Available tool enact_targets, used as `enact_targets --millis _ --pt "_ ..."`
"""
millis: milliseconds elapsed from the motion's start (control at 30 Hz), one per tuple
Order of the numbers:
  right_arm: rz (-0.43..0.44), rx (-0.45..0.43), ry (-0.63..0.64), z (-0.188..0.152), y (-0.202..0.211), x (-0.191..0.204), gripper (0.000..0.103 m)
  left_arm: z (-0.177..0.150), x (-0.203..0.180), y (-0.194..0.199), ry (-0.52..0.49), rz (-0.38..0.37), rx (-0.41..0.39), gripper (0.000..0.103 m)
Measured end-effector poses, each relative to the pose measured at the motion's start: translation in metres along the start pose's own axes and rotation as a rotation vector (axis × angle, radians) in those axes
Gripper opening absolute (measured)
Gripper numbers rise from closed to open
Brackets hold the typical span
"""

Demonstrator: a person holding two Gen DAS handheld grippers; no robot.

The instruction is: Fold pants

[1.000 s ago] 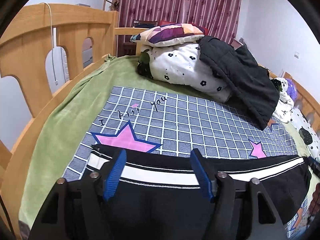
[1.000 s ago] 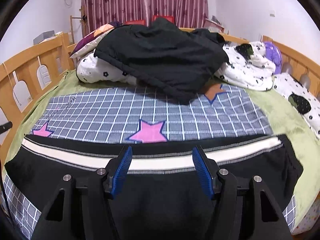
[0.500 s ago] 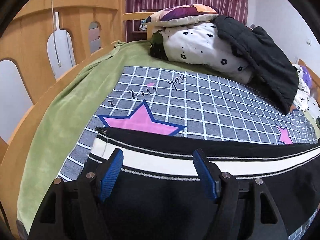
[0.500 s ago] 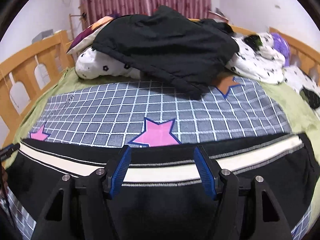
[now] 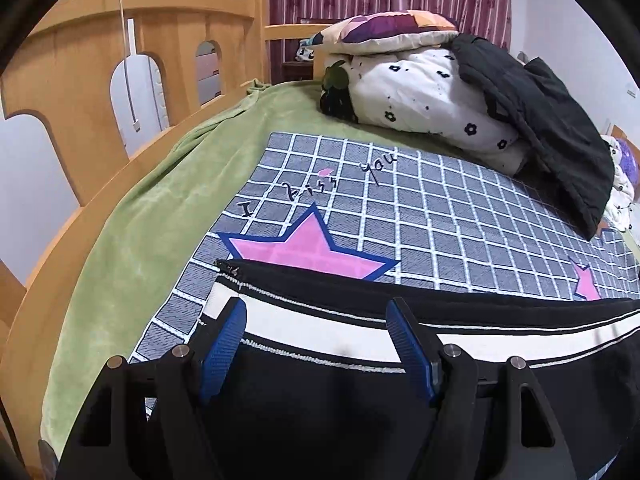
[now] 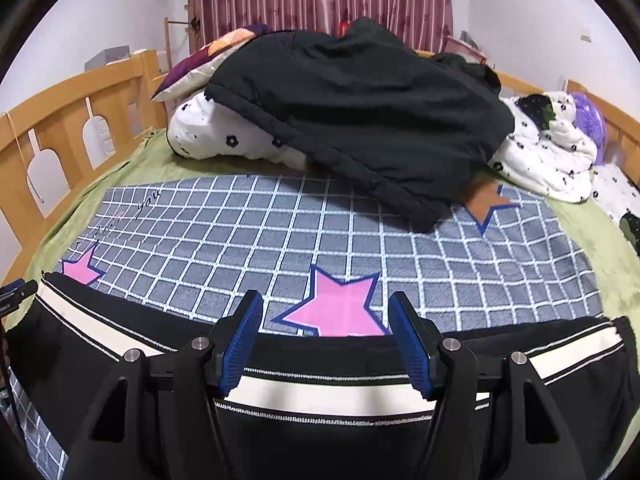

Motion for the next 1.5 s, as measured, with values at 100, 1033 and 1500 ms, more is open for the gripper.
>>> enact_targets --millis 100,1033,1500 --pt "-0.009 0.016 0.045 -0.007 -0.005 0.004 0.064 -0.001 0.002 -0.004 0.005 0.016 0.003 0.07" --pt "-0.059 0.084 0.136 -0.036 -0.041 -0.014 0.064 -0.004 0.063 -0.059 0.103 -0.144 0.136 0.067" --pt "0.058 0.137 0.271 -0.054 -0.069 -0.002 0.064 0.006 0.065 -0.061 0.102 -0.057 0.071 0.021"
Point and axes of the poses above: each gripper's, at about its wrist camera, not at the fingertips, and y roughly against the way its jaws point, x to its left, z to its top, the point moved 7 cm from there along -y, roughly the way its jaws point, and after that the axes turned 4 degrees about -x, right-handed, at the moved point
